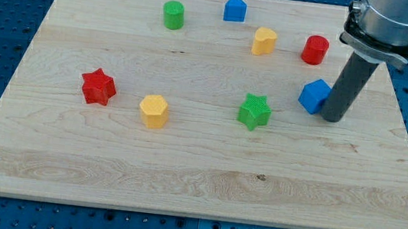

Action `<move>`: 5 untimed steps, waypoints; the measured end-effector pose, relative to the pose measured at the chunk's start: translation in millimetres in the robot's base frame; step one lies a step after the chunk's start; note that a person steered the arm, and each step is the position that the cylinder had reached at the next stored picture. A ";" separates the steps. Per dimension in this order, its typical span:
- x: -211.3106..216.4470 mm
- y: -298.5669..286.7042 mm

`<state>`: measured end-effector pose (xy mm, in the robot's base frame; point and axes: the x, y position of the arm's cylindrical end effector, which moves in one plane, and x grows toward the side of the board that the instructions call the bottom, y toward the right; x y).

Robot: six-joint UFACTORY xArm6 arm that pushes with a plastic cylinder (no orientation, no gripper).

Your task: Push the yellow hexagon to the center

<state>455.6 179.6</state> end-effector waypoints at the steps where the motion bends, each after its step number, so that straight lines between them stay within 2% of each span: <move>1: -6.7 -4.7; 2: 5.6 2.2; 3: 66.6 4.6; 5: 87.8 -79.8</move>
<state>543.4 99.8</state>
